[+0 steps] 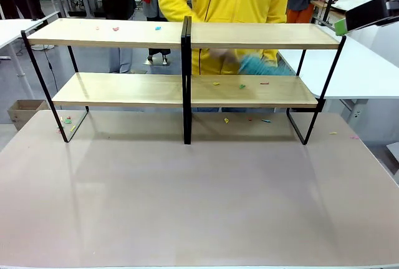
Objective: Clean the shelves.
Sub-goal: Clean another randomly selected level of the Shelf with the Duster.
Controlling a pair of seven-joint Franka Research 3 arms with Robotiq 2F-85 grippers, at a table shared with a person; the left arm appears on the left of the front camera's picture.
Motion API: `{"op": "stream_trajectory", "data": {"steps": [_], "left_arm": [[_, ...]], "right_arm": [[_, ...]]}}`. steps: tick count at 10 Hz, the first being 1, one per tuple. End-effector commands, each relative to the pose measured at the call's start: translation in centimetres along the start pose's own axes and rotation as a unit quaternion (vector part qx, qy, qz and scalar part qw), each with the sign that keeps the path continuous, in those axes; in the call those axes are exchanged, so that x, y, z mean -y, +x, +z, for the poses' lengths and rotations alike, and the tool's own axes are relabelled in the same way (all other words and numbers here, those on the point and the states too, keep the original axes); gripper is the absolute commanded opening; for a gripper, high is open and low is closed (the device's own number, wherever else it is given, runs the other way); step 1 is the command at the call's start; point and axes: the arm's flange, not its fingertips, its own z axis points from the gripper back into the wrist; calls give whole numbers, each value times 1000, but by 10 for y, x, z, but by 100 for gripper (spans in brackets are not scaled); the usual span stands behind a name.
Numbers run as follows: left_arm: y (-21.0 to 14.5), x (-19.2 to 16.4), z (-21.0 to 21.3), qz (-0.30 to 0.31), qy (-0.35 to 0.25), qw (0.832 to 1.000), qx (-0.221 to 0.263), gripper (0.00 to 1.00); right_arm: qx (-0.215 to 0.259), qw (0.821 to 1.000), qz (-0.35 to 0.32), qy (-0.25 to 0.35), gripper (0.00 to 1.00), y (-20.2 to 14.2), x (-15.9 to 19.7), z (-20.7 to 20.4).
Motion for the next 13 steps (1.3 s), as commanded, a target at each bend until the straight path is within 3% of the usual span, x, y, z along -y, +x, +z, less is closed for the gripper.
{"op": "stream_trajectory", "data": {"steps": [1,3,5,6,8,9,10,12,13], "left_arm": [[53,-18,-62,36,-7,989,-141,12],[70,-41,-148,83,8,971,-222,12],[42,-58,-229,141,-102,936,-306,12],[79,-52,-167,94,-23,968,-232,12],[79,-52,-167,94,-23,968,-232,12],[67,-61,-203,115,-45,957,-264,12],[86,-58,-246,147,-7,958,-247,12],[131,-49,-315,227,59,955,-181,12],[153,-50,-346,274,106,945,-142,12]], "right_arm": [[0,1000,-1,1,100,1,0,0],[0,1000,-1,1,100,1,0,0],[0,1000,-1,1,100,1,0,0],[0,1000,-1,1,100,1,0,0],[0,1000,-1,1,100,1,0,0],[0,1000,-1,1,100,1,0,0],[0,1000,-1,1,100,1,0,0],[0,1000,-1,1,100,1,0,0],[0,1000,-1,1,100,1,0,0]]}}
